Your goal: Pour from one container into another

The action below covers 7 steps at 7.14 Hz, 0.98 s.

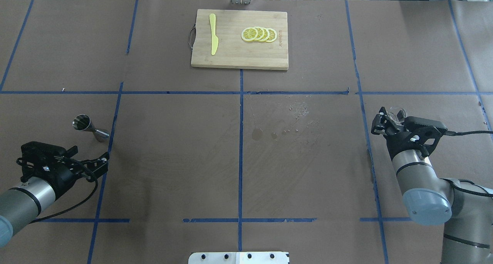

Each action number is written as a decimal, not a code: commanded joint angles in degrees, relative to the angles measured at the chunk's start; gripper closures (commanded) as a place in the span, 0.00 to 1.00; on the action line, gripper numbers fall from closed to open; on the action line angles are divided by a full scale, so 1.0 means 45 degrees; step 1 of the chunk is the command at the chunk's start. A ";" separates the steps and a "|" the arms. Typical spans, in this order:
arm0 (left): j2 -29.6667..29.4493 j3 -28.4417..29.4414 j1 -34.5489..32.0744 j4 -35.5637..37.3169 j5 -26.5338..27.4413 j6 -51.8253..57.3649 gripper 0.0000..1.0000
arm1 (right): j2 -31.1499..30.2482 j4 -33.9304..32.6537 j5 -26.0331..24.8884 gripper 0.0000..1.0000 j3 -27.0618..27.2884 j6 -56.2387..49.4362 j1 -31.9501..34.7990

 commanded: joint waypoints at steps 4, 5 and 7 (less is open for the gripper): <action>0.0627 -0.1728 -0.1372 0.0521 -0.2999 0.1339 0.00 | 0.0146 0.1420 -0.1595 1.00 -0.2143 0.1316 -0.1866; 0.0628 -0.1730 -0.1397 0.0521 -0.3005 0.1342 0.00 | 0.0165 0.1817 -0.1751 1.00 -0.2652 0.1181 -0.1887; 0.0608 -0.1730 -0.1475 0.0502 -0.3025 0.1343 0.00 | 0.0165 0.1957 -0.1733 0.85 -0.2174 0.0521 -0.1868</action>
